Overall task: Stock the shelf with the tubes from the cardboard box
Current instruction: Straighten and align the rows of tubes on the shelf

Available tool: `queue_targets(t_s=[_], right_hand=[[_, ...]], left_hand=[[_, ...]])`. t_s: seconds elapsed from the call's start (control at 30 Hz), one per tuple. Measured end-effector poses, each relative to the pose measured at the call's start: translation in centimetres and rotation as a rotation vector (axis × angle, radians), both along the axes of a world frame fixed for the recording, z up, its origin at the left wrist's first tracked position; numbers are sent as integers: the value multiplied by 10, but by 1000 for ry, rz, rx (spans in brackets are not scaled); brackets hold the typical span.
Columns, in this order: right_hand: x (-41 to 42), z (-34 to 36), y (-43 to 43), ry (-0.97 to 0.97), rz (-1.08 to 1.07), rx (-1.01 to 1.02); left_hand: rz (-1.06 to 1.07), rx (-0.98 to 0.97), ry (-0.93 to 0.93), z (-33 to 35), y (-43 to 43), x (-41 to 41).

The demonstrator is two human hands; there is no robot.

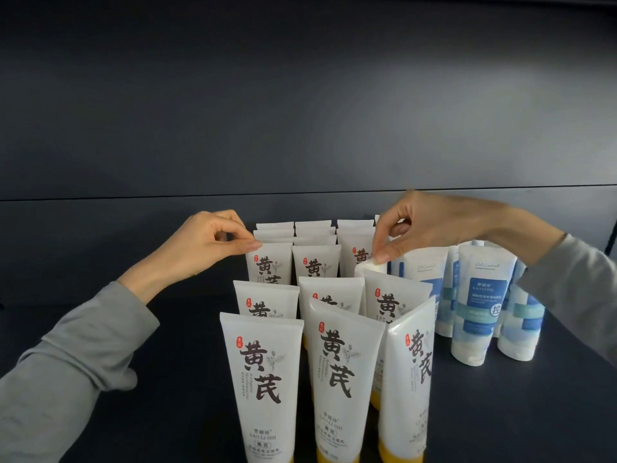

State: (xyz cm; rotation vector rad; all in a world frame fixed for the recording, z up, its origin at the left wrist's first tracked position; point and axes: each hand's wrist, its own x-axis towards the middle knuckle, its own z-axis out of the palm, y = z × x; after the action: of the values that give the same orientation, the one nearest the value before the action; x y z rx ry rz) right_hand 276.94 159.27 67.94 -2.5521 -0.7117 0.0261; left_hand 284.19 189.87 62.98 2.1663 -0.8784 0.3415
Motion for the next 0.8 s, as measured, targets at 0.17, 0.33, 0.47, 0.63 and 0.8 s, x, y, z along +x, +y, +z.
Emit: queue_targets(t_s=[0.17,0.33,0.47,0.63,0.8], right_hand=[[2,-4,1,-28,-46,-37],[3,-6,5,-68,-49,-24],[4,-7,8,-95,-61,-32],[6,-8,6,-132,-122,-72],[10,-8,4,-165,-186,-110]], left_hand=[[-1,28,34,0,1,1],[-20,25,128,5,4,1],[-57,65,145,10,0,-2],[-77,49,75,13,-18,-6],[-69,98,9,10,-36,-6]])
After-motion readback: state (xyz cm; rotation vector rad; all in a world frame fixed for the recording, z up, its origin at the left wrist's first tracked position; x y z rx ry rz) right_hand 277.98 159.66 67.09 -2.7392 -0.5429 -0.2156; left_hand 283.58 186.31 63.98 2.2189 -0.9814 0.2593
